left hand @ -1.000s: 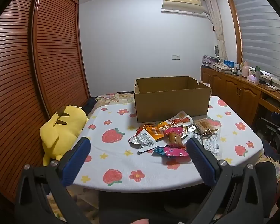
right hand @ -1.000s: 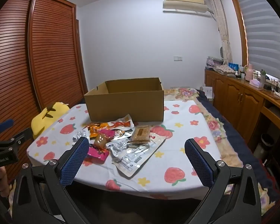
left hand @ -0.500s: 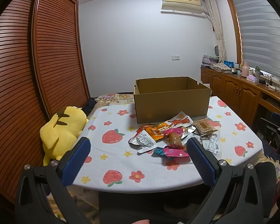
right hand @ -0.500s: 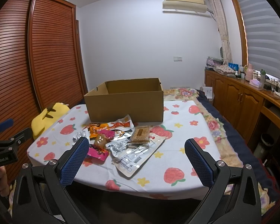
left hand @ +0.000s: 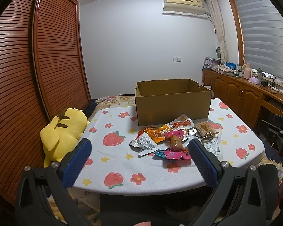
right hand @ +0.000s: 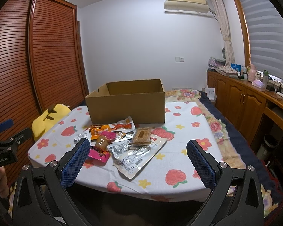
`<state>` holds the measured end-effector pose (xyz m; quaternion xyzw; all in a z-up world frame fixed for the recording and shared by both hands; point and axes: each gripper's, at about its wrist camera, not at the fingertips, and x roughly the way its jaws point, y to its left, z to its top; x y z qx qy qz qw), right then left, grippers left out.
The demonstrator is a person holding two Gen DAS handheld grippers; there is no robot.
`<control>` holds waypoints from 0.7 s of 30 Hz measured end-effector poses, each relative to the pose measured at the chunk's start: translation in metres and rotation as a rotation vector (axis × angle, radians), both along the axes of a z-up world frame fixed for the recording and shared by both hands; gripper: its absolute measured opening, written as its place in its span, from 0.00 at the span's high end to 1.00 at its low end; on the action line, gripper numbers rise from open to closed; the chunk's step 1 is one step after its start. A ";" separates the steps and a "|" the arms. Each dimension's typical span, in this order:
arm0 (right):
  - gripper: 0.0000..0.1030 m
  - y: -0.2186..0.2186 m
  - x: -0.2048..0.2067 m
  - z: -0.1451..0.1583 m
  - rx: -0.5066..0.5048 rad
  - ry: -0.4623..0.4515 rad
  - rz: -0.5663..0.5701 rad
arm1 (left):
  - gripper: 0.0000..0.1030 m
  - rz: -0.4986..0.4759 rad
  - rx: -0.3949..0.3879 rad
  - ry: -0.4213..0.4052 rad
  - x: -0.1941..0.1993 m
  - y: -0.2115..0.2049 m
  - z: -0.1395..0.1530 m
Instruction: Organize snacks
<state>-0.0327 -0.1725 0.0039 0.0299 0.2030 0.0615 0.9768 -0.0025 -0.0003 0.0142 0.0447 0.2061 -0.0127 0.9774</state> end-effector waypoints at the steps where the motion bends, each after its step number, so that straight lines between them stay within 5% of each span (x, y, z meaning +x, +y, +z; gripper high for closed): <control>1: 0.00 0.000 0.000 0.000 0.000 0.000 0.000 | 0.00 0.000 -0.001 -0.001 0.000 0.000 0.000; 21: 0.00 -0.001 -0.001 -0.001 0.002 -0.002 0.000 | 0.00 0.000 -0.001 -0.003 -0.001 -0.001 -0.001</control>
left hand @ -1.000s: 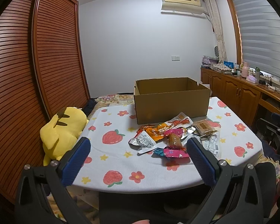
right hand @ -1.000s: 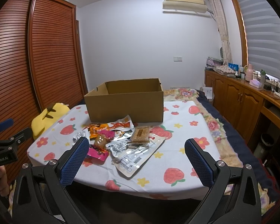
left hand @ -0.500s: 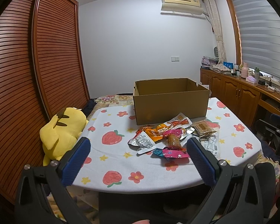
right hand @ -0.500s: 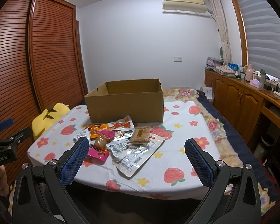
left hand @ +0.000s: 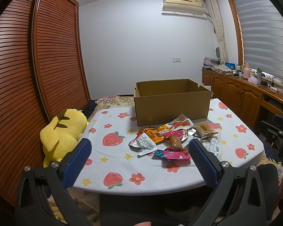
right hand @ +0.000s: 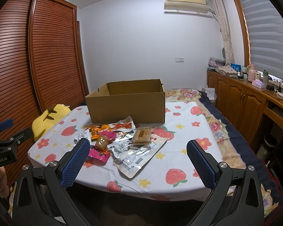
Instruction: Organize snacks
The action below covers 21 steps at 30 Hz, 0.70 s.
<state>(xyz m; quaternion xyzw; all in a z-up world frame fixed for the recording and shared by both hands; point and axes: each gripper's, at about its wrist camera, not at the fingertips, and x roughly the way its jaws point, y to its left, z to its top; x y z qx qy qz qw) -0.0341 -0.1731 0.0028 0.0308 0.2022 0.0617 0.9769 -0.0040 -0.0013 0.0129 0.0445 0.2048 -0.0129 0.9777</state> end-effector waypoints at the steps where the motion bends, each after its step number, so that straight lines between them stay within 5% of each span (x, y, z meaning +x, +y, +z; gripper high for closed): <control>1: 0.00 0.000 0.000 0.000 0.000 0.000 0.000 | 0.00 0.000 0.000 0.001 0.000 0.000 0.000; 21: 0.00 -0.003 0.005 -0.011 0.003 0.014 0.001 | 0.00 -0.018 0.001 0.033 0.008 -0.005 -0.011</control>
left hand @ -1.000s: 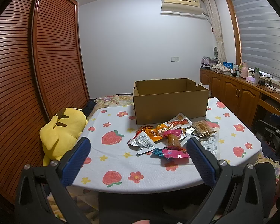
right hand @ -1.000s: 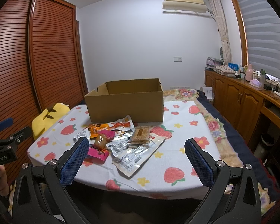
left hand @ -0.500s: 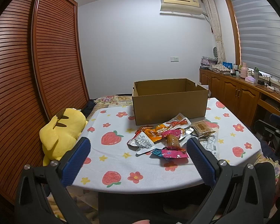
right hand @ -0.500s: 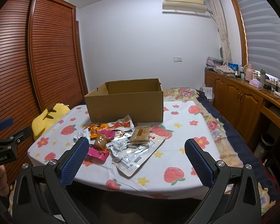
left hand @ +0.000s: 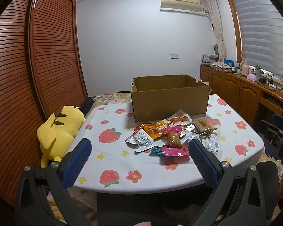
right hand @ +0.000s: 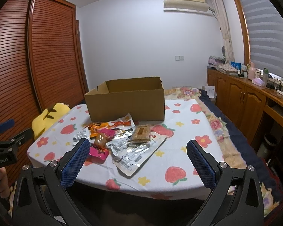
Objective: Organize snacks
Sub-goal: 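Grasp the pink sausage packet with left tool while right tool grasps the sesame bar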
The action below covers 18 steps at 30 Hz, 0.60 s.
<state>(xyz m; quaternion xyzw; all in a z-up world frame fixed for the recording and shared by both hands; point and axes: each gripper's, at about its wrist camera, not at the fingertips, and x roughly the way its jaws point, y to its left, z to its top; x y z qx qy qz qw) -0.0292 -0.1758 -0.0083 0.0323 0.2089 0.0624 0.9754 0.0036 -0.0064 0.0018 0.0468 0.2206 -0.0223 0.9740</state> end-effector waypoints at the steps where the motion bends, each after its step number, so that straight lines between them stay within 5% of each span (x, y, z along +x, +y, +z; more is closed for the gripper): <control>1: 0.00 0.000 0.001 -0.002 -0.001 0.005 0.002 | 0.00 -0.002 0.000 0.006 0.004 0.001 -0.002; 9: 0.00 -0.005 0.025 -0.017 -0.016 0.065 0.046 | 0.00 -0.039 -0.028 0.085 0.042 0.000 -0.019; 18: 0.13 -0.016 0.078 -0.036 -0.007 0.176 0.112 | 0.00 -0.131 -0.046 0.183 0.092 -0.012 -0.028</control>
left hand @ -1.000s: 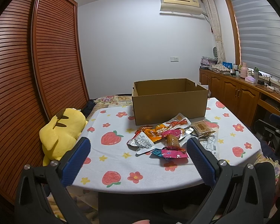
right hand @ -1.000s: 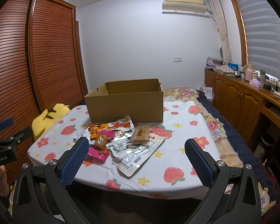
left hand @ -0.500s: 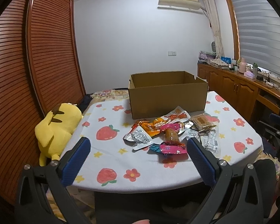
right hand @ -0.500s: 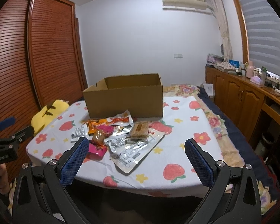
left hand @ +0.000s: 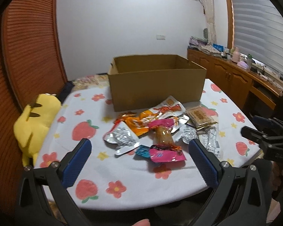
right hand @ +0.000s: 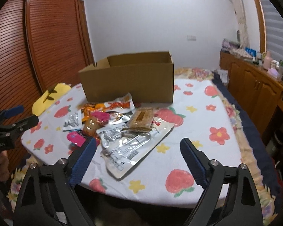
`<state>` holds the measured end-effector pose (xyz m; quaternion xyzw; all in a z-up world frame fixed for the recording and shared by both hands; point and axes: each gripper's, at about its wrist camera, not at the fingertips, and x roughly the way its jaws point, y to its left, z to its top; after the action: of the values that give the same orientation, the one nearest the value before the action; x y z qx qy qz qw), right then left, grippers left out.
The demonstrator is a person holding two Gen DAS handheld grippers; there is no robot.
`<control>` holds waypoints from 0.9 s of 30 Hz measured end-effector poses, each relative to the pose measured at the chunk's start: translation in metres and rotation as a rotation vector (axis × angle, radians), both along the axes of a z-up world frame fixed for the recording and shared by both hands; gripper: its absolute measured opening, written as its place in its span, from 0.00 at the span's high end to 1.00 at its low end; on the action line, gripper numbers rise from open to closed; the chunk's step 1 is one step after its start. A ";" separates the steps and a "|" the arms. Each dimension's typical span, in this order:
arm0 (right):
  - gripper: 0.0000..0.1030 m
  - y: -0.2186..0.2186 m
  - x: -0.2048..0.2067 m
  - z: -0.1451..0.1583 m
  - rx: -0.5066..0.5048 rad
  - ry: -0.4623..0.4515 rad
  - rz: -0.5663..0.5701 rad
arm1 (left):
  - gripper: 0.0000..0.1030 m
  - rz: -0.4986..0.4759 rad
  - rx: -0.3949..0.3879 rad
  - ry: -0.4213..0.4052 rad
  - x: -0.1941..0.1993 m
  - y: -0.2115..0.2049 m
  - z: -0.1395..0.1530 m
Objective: Organize snacks
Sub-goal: 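Grasp the pink sausage packet with left tool while right tool grasps the sesame bar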
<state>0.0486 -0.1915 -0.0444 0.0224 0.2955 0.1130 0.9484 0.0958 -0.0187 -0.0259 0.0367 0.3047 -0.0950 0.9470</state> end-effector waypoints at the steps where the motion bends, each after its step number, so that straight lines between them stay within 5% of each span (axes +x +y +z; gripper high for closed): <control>1: 0.14 -0.001 0.007 -0.002 0.002 0.013 0.008 | 0.00 -0.012 -0.004 0.010 0.005 -0.002 0.000; 9: 0.18 -0.003 0.061 -0.020 0.050 0.183 0.045 | 0.01 -0.113 -0.039 0.140 0.051 -0.017 -0.019; 13: 0.20 -0.003 0.081 -0.036 0.046 0.255 0.040 | 0.19 -0.154 -0.063 0.226 0.074 -0.026 -0.034; 19: 0.22 0.006 0.094 -0.042 -0.001 0.265 0.053 | 0.38 -0.197 -0.074 0.327 0.102 -0.042 -0.058; 27: 0.27 0.017 0.129 -0.034 -0.068 0.257 0.078 | 0.44 -0.172 -0.064 0.365 0.120 -0.049 -0.075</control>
<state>0.1772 -0.1749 -0.0786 -0.0067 0.4188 0.1358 0.8979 0.2160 -0.0680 -0.1012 0.0148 0.4640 -0.1904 0.8650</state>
